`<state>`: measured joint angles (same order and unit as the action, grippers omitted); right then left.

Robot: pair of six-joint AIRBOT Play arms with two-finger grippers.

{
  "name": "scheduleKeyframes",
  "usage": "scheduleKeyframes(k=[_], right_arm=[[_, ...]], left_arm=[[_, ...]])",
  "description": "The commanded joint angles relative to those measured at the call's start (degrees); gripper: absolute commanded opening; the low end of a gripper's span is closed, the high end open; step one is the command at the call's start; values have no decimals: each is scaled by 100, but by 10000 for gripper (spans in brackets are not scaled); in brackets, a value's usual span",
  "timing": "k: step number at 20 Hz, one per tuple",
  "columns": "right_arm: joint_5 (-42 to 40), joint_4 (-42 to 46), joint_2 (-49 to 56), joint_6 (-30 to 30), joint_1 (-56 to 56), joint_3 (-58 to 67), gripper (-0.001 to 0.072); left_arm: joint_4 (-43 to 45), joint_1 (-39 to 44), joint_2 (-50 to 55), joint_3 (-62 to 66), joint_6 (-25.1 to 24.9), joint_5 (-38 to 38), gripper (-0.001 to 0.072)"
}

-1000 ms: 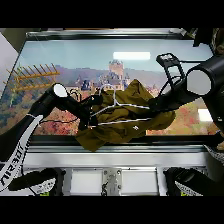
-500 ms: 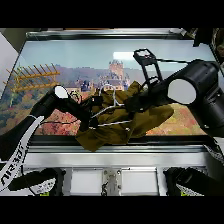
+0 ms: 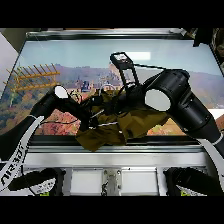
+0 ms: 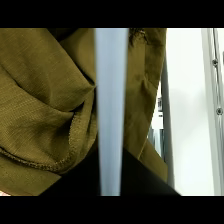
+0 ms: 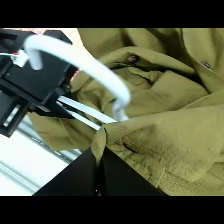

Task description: Fold the clothes and pants, and hang the long-sleeved shirts on hangers.

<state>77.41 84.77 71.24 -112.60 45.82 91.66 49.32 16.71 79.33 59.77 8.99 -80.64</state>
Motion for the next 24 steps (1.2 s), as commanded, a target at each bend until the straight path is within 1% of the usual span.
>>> scheduleKeyframes(k=[1,2,3,5,6,8,10,12,13,15,18,19,20,22,24], right_arm=[[-20,-63,22,-20,11,7,219],[83,-79,11,-13,-15,7,522],[245,-109,-15,85,-72,7,670],[682,-264,-138,522,-313,9,662],[933,-476,-243,844,-577,9,662],[1314,-1325,-444,1589,-1314,9,662],[1502,-2153,-590,2354,-2184,9,662],[1720,-2754,-632,3329,-3045,7,662],[1757,-2876,-627,3530,-3355,7,661],[1740,-2865,-627,3547,-3797,7,662],[1738,-2898,-629,3477,-4146,7,662],[1744,-2900,-627,3722,-4188,4,662],[1768,-2914,-627,4258,-4240,0,662],[1912,-2927,-627,5082,-4474,-15,662],[2214,-3309,-632,5984,-4922,-166,662]], left_arm=[[0,2,2,-2,2,-35,13],[0,2,2,-2,2,-37,13],[0,2,2,-2,4,-37,13],[2,2,2,-2,2,-35,13],[2,2,2,-2,2,-37,13],[2,2,2,-2,2,-37,13],[2,2,2,-2,2,-37,13],[2,2,2,-2,2,-37,13],[2,2,2,-2,2,-37,13],[2,2,2,-2,2,-33,13],[13,2,2,-2,2,-35,13],[15,2,2,-2,2,-37,13],[13,2,2,-2,0,-35,13],[15,2,2,-2,0,-35,13],[15,2,2,-2,0,-35,13]])
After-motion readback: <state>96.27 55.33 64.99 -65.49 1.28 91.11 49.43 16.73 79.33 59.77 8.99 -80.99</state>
